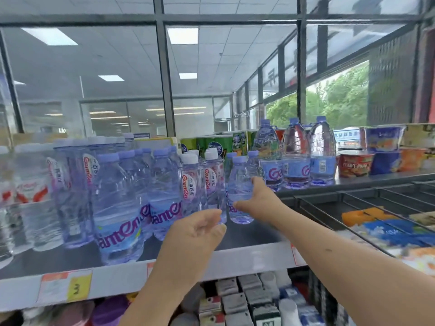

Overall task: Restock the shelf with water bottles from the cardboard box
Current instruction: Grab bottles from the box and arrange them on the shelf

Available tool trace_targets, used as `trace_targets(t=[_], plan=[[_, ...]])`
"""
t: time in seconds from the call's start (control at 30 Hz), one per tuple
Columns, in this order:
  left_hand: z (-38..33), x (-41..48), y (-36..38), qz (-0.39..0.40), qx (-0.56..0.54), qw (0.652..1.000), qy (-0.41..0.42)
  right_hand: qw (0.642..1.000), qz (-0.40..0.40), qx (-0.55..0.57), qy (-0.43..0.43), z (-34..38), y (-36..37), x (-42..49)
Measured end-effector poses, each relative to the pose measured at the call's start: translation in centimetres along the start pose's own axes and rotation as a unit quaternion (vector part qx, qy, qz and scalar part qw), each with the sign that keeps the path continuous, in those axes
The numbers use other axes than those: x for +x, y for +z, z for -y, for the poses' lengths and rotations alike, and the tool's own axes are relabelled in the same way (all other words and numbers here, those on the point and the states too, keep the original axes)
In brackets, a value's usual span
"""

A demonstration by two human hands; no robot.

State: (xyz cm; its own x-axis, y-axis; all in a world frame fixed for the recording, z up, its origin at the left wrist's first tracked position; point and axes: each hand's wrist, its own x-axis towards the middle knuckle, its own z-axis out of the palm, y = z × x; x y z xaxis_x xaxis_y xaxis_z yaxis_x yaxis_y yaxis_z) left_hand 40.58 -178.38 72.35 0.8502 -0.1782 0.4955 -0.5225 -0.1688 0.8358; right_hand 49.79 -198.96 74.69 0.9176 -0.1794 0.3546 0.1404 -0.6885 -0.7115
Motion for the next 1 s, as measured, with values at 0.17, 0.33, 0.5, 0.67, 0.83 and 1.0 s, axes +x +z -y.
trace_targets(t=[0.17, 0.33, 0.5, 0.67, 0.83, 1.0], plan=[[0.9, 0.9, 0.4, 0.01, -0.003, 1.0, -0.006, 1.0, 0.006, -0.025, 0.017, 0.3, 1.0, 1.7], [1.5, 2.2, 0.7, 0.012, 0.029, 0.999, 0.0, 0.998, -0.011, -0.063, 0.029, 0.6, 1.6, 2.6], [1.7, 3.3, 1.0, 0.011, 0.037, 0.999, -0.001, 0.996, -0.009, -0.088, 0.028, 0.5, 1.9, 2.8], [2.2, 3.2, 1.0, -0.009, 0.02, 1.0, -0.02, 0.997, -0.005, -0.077, 0.019, 0.2, 1.7, 2.2], [1.5, 2.7, 0.8, -0.031, -0.045, 0.998, -0.034, 0.998, -0.036, -0.053, -0.004, 1.2, 1.0, -0.7], [0.8, -0.1, -0.5, -0.019, -0.117, 0.992, -0.043, 0.997, -0.062, -0.026, -0.041, 3.9, 1.3, -7.2]])
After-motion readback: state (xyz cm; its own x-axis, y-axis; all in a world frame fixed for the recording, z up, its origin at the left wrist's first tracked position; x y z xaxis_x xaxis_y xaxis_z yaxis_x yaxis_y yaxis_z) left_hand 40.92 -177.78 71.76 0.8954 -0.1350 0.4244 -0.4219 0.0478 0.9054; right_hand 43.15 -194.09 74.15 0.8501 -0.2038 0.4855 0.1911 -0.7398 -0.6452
